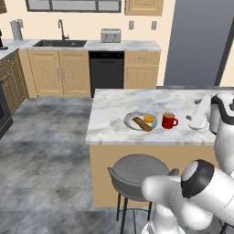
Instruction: Pick up the brewed coffee from the coffee machine and place it next to the breakfast plate on the dining counter.
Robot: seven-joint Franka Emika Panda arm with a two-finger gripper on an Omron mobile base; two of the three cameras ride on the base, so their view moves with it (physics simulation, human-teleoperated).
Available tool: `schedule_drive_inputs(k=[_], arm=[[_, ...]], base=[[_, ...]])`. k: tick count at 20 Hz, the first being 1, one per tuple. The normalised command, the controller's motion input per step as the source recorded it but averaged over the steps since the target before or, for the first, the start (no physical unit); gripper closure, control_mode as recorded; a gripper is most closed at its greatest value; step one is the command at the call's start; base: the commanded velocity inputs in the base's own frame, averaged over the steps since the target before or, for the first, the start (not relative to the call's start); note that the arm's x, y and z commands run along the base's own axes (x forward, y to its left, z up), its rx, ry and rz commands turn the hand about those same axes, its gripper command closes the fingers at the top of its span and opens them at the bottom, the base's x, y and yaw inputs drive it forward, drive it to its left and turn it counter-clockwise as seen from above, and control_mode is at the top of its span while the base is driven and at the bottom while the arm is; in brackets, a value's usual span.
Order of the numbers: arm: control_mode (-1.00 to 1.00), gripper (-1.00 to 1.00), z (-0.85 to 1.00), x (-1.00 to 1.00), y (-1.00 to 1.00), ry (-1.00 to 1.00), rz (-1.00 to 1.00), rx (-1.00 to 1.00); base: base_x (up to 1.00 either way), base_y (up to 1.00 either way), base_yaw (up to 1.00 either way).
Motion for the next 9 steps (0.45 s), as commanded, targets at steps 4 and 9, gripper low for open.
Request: schedule_drive_inputs(k=[4,9], arm=[[-1.00,-1.00,0.59,-0.47,0.11,-0.18,0.01,-0.11],[-1.00,-1.00,0.04,-0.22,-0.05,-0.02,0.00,0.00]], base=[[0.00,0.00,0.00],[0.00,0.00,0.00]])
